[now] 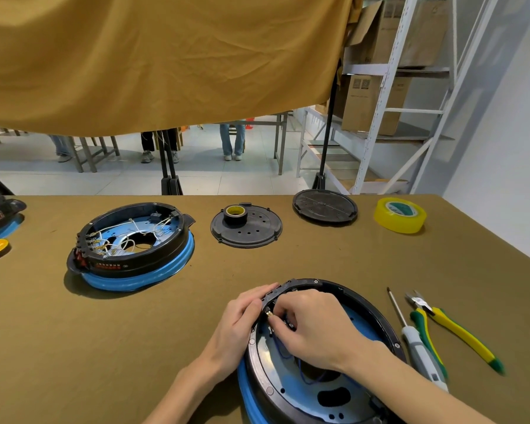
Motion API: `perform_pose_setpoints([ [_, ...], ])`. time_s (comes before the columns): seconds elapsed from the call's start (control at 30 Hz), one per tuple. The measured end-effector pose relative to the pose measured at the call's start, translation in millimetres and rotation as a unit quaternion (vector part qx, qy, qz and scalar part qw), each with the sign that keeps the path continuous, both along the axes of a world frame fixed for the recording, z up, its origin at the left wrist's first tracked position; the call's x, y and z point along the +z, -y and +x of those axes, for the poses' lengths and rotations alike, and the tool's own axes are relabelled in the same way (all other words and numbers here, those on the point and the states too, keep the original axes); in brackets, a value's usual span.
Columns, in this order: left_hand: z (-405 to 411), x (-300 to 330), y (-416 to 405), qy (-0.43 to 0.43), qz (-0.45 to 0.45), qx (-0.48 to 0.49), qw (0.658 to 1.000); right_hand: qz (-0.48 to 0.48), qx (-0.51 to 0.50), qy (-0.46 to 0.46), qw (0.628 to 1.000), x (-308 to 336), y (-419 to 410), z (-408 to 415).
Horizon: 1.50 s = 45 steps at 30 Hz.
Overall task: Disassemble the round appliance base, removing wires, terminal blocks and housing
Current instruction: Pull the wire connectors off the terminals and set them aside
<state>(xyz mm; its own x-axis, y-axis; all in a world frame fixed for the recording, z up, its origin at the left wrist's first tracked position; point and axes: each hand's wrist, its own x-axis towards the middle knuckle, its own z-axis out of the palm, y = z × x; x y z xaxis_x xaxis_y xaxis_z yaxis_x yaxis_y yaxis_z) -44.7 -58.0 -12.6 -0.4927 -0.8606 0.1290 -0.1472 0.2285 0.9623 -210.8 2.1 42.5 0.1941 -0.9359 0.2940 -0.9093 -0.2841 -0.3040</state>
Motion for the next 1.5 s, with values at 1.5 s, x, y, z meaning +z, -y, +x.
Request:
perform_pose_setpoints([
  [1.5,0,-8,7,-0.051,0.047,-0.029,0.997,0.058,-0.214,-0.050,0.974,-18,65,-150],
])
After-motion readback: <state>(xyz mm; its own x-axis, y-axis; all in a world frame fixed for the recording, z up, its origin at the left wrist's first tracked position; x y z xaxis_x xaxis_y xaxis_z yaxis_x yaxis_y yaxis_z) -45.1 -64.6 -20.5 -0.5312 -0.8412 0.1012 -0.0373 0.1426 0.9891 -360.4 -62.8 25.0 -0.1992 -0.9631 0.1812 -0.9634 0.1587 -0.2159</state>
